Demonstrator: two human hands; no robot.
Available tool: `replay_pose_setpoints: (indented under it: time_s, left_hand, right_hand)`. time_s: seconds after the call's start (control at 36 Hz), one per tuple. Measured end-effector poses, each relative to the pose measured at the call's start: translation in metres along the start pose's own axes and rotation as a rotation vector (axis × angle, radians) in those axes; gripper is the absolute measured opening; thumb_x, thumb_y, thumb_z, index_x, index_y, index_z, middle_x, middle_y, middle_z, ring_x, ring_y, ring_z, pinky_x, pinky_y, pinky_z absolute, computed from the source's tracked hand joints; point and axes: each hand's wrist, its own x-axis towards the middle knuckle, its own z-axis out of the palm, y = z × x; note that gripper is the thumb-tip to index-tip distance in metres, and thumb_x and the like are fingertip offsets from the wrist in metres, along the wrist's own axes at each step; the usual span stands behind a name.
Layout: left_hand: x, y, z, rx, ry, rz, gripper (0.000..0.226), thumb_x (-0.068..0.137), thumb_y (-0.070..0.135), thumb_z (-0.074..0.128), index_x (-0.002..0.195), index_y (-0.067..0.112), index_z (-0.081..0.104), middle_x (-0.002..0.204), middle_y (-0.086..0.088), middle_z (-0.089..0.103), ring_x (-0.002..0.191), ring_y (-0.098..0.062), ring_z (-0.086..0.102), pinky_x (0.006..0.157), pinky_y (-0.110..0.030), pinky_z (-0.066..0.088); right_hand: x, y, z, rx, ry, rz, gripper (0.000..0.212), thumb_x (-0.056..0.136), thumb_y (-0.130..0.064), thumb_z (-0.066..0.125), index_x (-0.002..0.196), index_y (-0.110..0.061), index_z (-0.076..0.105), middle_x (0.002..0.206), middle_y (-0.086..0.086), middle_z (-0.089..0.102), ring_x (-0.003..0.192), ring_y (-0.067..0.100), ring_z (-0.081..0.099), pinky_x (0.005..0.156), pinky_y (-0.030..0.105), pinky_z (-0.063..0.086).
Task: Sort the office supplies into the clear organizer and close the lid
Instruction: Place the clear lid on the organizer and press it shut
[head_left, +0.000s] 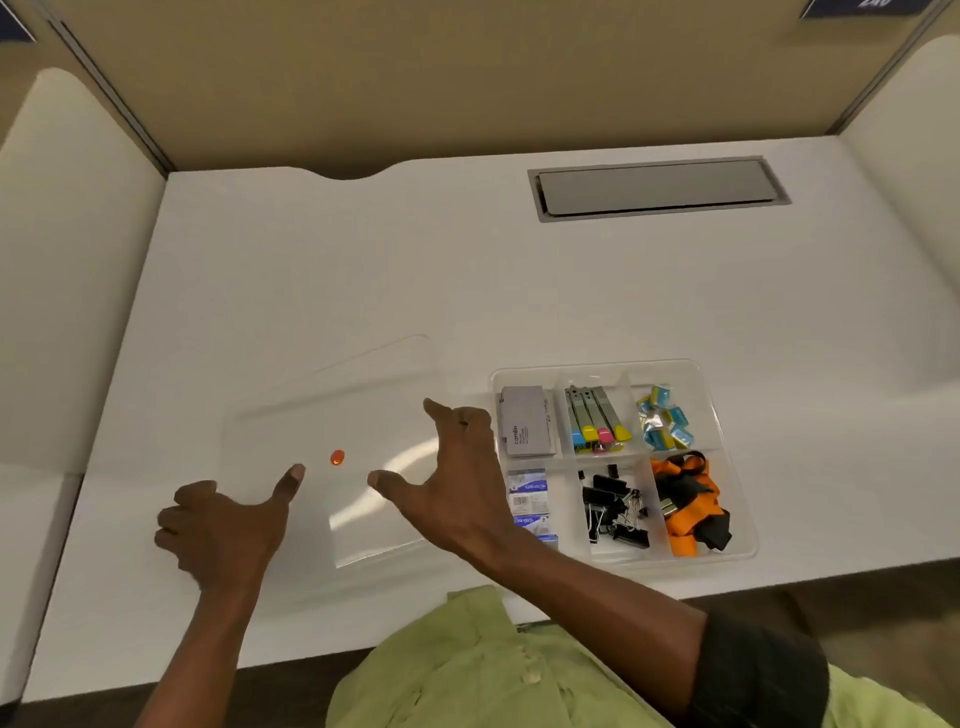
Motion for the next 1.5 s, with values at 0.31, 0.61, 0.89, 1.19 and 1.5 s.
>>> replay_pose_setpoints:
  time_s: [0.31,0.61,0.89,1.19,1.5]
  left_hand:
    - [-0.074,0.062,0.012,-0.219,-0.171,0.23,0.097,0.065,0.069,0.085,0.138,0.01,0.057,0.135,-0.013,0.051,0.126,-0.034,0.057,0.104,-0.055,0.051]
    - [-0.185,0.104,0.064,-0.109,-0.337,0.555,0.107,0.068,0.062,0.086,0.147,0.006,0.042,0.132,-0.01,0.048,0.127,-0.029,0.049,0.104,-0.045,0.049]
    - [-0.228,0.113,0.092,0.03,-0.292,0.586,0.104,0.067,0.055,0.09,0.144,0.003,0.043,0.132,-0.012,0.047,0.127,-0.028,0.043,0.103,-0.042,0.048]
    - [-0.228,0.124,0.103,0.13,-0.279,0.504,0.109,0.076,0.059,0.082,0.156,0.007,0.029,0.141,-0.011,0.046,0.135,-0.028,0.042,0.103,-0.041,0.053]
    - [-0.206,0.135,0.107,0.264,-0.309,0.633,0.154,0.059,0.098,0.053,0.16,0.015,-0.027,0.17,-0.013,-0.028,0.161,-0.033,-0.014,0.129,-0.049,0.005]
  right_hand:
    - [-0.037,0.038,-0.102,-0.119,0.301,-0.112,0.088,0.074,-0.059,0.075,0.149,-0.035,0.036,0.153,0.005,0.023,0.146,0.022,0.026,0.109,0.047,0.045]
    - [-0.08,0.155,-0.191,-0.218,0.408,0.009,0.088,0.07,-0.054,0.085,0.145,-0.028,0.046,0.147,0.004,0.035,0.126,0.017,0.048,0.087,0.034,0.058]
    - [-0.085,0.213,-0.208,-0.242,0.317,0.042,0.088,0.072,-0.061,0.077,0.147,-0.032,0.042,0.155,0.003,0.03,0.136,0.022,0.044,0.089,0.029,0.051]
    - [-0.069,0.224,-0.21,-0.364,0.194,0.02,0.075,0.079,-0.056,0.073,0.143,-0.041,0.037,0.159,0.003,0.02,0.136,0.033,0.042,0.097,0.049,0.055]
    - [-0.033,0.207,-0.221,-0.504,0.263,-0.105,0.083,0.087,-0.067,0.059,0.151,-0.02,0.038,0.164,0.014,0.019,0.151,0.032,0.023,0.115,0.05,0.034]
